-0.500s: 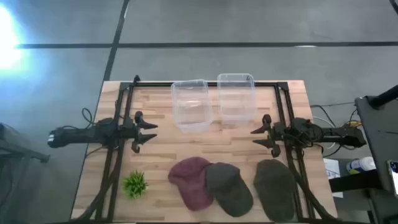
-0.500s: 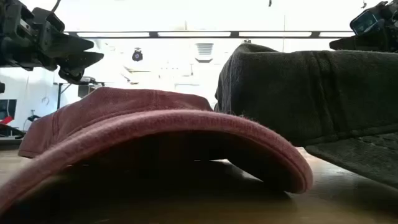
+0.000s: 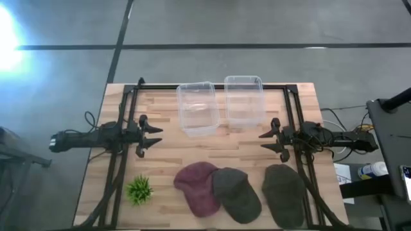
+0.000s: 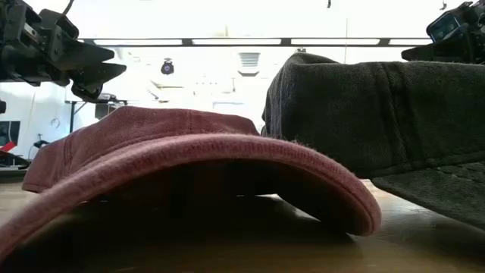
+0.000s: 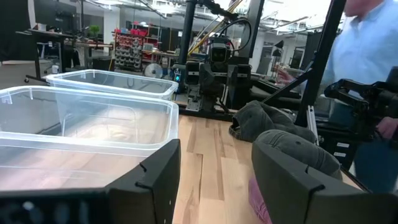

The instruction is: Pick & Place hat

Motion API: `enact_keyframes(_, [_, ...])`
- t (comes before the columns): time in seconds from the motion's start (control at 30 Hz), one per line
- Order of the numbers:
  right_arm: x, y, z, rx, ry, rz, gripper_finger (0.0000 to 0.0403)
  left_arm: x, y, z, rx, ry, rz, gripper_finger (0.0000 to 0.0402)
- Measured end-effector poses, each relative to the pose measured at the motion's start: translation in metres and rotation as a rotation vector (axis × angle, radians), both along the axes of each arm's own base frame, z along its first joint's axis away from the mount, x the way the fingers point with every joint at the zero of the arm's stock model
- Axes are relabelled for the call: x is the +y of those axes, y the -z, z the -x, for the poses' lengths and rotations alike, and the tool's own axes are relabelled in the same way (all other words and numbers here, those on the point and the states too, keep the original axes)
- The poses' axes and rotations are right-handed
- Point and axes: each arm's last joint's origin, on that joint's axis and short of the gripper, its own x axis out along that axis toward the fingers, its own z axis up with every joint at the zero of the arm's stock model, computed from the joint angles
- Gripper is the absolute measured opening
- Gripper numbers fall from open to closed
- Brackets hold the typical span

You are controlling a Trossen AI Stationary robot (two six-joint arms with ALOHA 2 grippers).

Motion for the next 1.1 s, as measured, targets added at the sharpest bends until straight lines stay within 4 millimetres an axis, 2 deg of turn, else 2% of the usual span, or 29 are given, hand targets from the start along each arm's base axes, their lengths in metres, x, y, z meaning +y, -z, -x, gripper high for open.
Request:
enact_keyframes(0.83, [-0.0001, -0.0001, 0.0000, -0.001, 0.003, 0.004, 0.0182, 0.0000, 0.0000, 0.0000, 0.000, 0.000, 0.000, 0.0193])
enact_keyframes(0.93, [-0.0032, -0.0002, -0.0002, -0.005, 0.110, 0.061, 0.0183, 0.0000, 0.0000, 0.0000, 0.000, 0.000, 0.000, 0.0193])
enact_keyframes(1.0, [-0.0038, -0.0007, -0.0001, -0.003, 0.131, -0.091, 0.0182, 0.0000, 0.0000, 0.0000, 0.000, -0.001, 0.000, 0.0193])
enact_keyframes(1.1, [-0.0038, -0.0021, -0.0001, 0.001, 0.128, -0.478, 0.0180, 0.0000, 0.0000, 0.0000, 0.000, 0.000, 0.000, 0.0193])
